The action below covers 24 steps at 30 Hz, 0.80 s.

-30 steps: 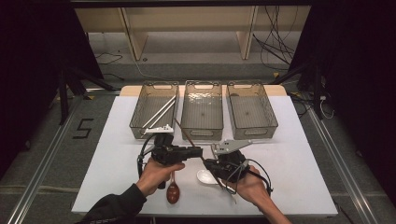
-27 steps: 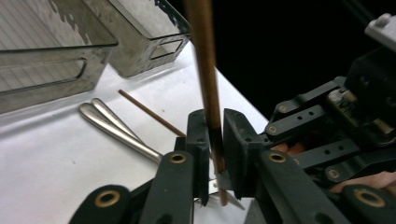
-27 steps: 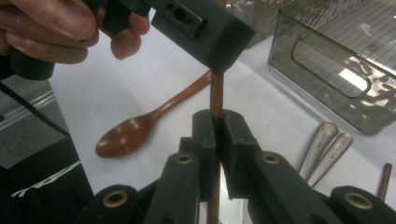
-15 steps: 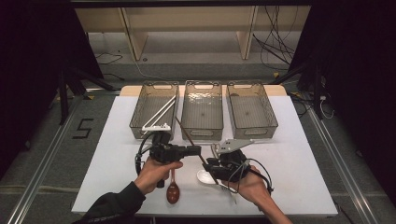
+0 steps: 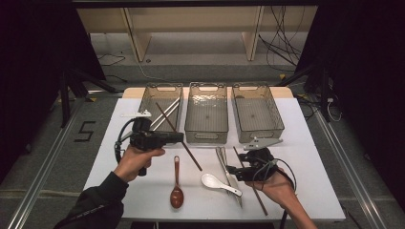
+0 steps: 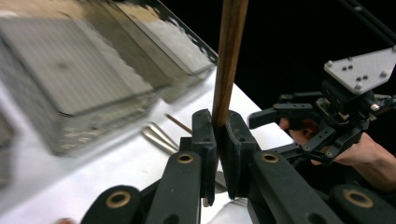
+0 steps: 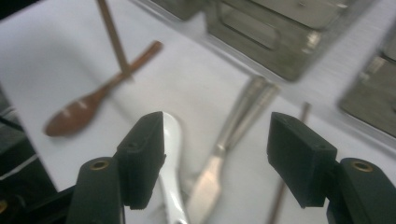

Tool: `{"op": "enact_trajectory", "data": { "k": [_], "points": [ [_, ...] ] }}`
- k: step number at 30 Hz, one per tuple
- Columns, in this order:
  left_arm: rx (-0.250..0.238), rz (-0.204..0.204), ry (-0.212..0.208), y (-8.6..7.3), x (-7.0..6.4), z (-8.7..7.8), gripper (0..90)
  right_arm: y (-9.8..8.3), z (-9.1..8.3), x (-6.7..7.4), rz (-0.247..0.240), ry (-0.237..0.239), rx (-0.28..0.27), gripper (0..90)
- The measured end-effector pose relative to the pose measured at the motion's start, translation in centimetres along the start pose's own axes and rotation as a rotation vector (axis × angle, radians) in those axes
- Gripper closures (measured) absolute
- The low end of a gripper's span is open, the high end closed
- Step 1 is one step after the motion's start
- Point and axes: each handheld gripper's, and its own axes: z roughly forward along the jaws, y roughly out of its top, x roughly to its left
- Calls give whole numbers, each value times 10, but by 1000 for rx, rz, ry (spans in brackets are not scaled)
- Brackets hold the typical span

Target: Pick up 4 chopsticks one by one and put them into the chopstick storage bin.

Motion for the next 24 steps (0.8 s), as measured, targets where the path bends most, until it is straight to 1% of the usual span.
{"op": "enact_trajectory", "data": {
  "k": [1,5,8,10,11,13,16,19,24],
  "points": [
    [-3,-1,5,3,3,-4,843,-2,-2,-3,8,-17,7,370],
    [-34,-13,35,16,14,-19,843,-13,-8,-16,46,-55,36,348],
    [-48,-18,56,28,21,-27,843,-19,-13,-22,72,-78,36,333],
    [-52,-19,77,37,25,-32,843,-20,-16,-25,82,-81,31,326],
    [-53,-23,88,41,27,-34,843,-21,-17,-25,83,-83,28,325],
    [-59,-17,114,51,32,-39,843,-21,-18,-25,80,-78,25,324],
    [-69,-34,142,64,41,-43,843,-21,-18,-23,77,-74,24,319],
    [-68,-49,171,75,50,-44,843,-22,-18,-22,76,-71,26,316],
    [-49,-69,227,88,65,-42,843,-21,-17,-22,79,-66,25,314]
  ]
}}
